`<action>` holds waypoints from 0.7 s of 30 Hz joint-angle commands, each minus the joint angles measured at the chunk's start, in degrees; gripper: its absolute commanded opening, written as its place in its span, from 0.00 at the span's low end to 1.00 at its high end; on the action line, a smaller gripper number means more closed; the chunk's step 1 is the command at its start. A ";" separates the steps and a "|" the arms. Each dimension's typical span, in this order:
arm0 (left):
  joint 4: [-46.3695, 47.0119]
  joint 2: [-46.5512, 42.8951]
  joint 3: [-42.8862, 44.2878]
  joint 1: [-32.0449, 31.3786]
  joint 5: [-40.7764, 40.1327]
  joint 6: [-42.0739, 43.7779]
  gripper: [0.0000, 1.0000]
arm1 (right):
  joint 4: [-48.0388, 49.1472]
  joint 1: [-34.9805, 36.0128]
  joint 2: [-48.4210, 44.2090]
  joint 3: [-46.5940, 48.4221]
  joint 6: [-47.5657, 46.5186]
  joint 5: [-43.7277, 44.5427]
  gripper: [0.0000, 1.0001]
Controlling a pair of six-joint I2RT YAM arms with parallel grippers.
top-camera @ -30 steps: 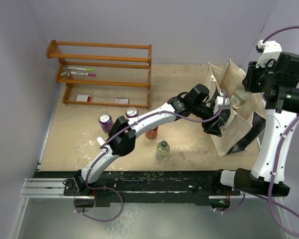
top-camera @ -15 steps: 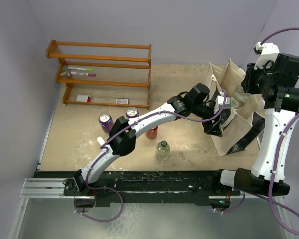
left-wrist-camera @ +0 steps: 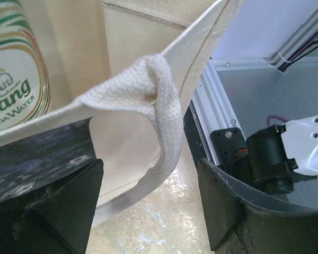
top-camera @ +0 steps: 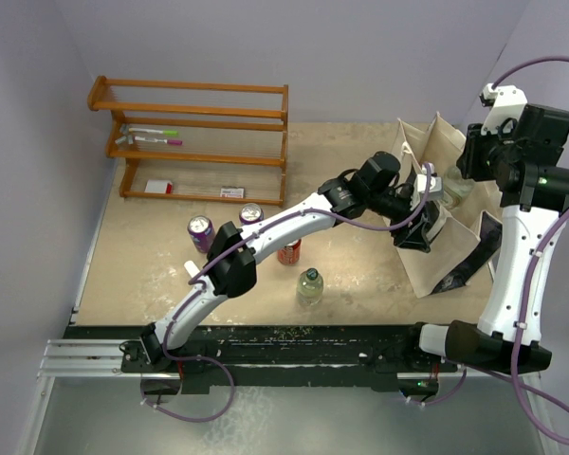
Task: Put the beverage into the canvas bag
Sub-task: Place the drink in the canvas bag.
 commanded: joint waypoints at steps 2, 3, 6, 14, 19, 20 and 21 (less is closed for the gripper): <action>5.85 0.28 1.48 -1.09 3.67 -4.99 0.67 | 8.57 -0.18 -2.64 2.42 -0.71 -0.05 0.00; 6.00 0.24 1.35 -1.14 4.10 -5.44 0.64 | 8.61 -0.21 -2.63 2.30 -0.78 0.02 0.00; 5.05 -0.64 0.74 -1.09 4.40 -5.34 0.54 | 8.74 -0.19 -2.42 2.08 -0.92 0.13 0.00; -1.26 -8.50 -4.42 -0.72 3.57 0.76 0.20 | 8.37 -0.20 -0.71 2.15 -3.22 -2.95 0.00; -3.02 -13.14 -8.55 -0.59 1.15 3.83 0.02 | 8.34 -0.14 0.41 1.15 -7.36 -4.95 0.00; -3.07 -13.53 -9.09 -0.55 0.97 3.99 0.00 | 8.33 -0.09 0.75 1.11 -7.95 -5.67 0.00; -3.15 -13.80 -9.55 -0.60 0.84 4.09 0.00 | 8.15 -0.08 1.19 1.15 -8.77 -6.21 0.00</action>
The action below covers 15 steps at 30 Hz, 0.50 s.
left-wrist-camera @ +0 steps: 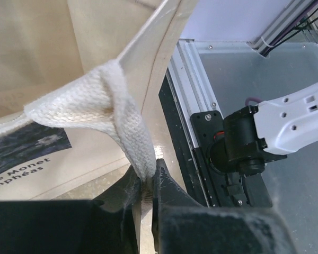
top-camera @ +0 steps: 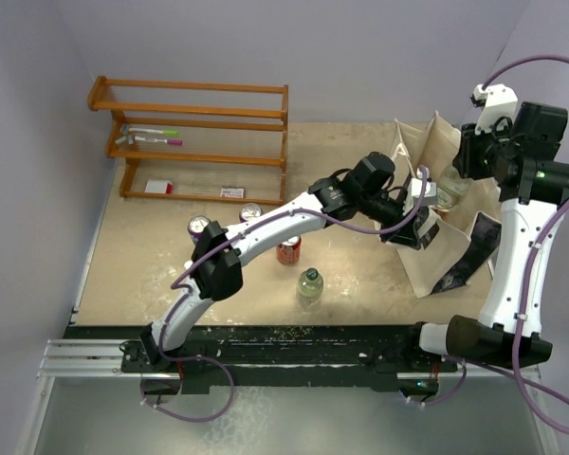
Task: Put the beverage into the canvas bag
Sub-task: Place the drink in the canvas bag.
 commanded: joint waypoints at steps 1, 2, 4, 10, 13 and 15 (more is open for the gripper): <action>-0.04 -6.81 -1.49 -0.05 -0.52 2.58 0.00 | 7.49 -0.11 0.40 1.42 -5.47 -4.28 0.00; 0.03 -6.83 -1.77 0.01 -0.44 2.46 0.00 | 7.09 -0.11 0.98 1.70 -6.26 -5.14 0.00; 0.15 -6.83 -2.06 -0.01 -0.19 2.02 0.00 | 6.75 -0.04 1.82 1.59 -7.93 -6.65 0.00; 0.49 -6.53 -2.55 -0.03 0.71 0.46 0.00 | 8.09 0.43 3.03 -1.99 -11.74 -9.63 0.00; 0.54 -6.67 -2.89 -0.06 0.88 0.02 0.00 | 8.74 0.80 3.68 -4.41 -13.06 -9.46 0.00; 0.41 -6.94 -3.50 -0.06 0.82 -0.03 0.00 | 8.85 0.92 4.01 -5.85 -13.76 -9.04 0.00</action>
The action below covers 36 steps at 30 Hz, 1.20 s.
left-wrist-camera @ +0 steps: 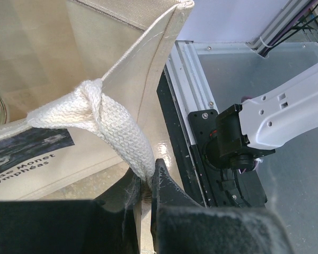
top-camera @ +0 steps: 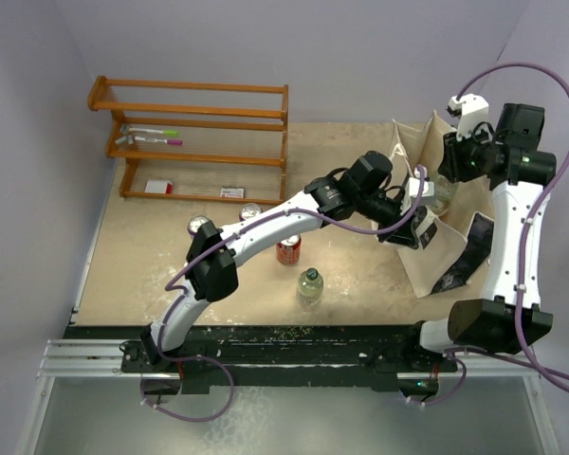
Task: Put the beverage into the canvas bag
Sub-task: Place the drink in the canvas bag.
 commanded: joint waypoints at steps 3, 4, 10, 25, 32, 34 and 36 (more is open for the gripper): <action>1.34 -3.84 -1.70 -0.05 2.01 -0.67 0.00 | 7.51 0.57 -1.30 -3.09 -4.24 -1.74 0.00; 1.28 -3.97 -1.98 -0.05 2.12 -0.72 0.00 | 7.23 0.62 -1.23 -3.62 -4.42 -1.74 0.00; 1.34 -4.49 -2.41 -0.06 2.14 -0.51 0.00 | 4.86 1.10 -0.40 -5.77 -5.26 -2.88 0.00; 1.18 -5.74 -3.88 0.11 2.41 -0.40 0.00 | 21.43 3.23 -2.62 -19.03 -0.08 -2.77 0.00; 1.25 -6.38 -4.72 0.03 2.84 -0.33 0.00 | 30.05 3.19 -2.86 -25.16 4.05 -3.49 0.00; 1.19 -6.63 -4.99 0.03 3.01 -0.26 0.00 | 32.45 3.21 -3.03 -26.60 5.22 -3.37 0.00; 1.16 -6.89 -5.12 0.05 3.09 -0.11 0.00 | 34.74 3.21 -3.21 -27.75 6.57 -3.19 0.00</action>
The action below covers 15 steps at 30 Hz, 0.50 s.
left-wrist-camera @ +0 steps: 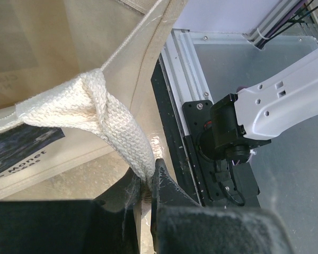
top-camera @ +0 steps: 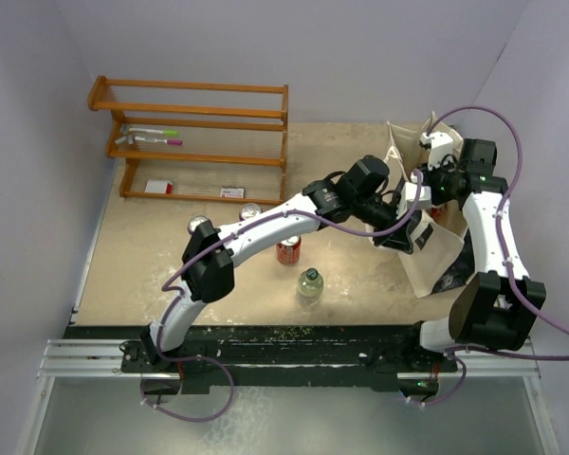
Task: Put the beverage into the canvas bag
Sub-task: Place the drink in the canvas bag.
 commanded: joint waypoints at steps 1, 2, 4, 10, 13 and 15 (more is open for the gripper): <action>0.81 -4.80 -0.30 0.04 2.84 0.38 0.00 | 12.86 0.46 -3.89 -0.49 4.80 -2.17 0.00; 0.72 -4.85 -0.30 0.07 2.88 0.50 0.00 | 13.72 0.49 -3.89 -0.73 5.41 -2.18 0.00; 0.68 -4.84 -0.38 0.05 2.94 0.53 0.00 | 15.34 0.46 -3.87 -0.97 6.74 -2.03 0.00; 0.71 -4.75 -0.41 0.03 3.28 0.63 0.00 | 19.21 0.48 -3.89 -0.95 10.21 -1.46 0.00; 0.73 -4.62 -0.44 0.04 3.40 0.54 0.00 | 21.63 0.45 -4.46 -1.44 11.59 -0.73 0.00; 0.74 -4.53 -0.44 0.03 3.68 0.50 0.00 | 22.87 0.48 -4.86 -2.05 12.33 -0.16 0.00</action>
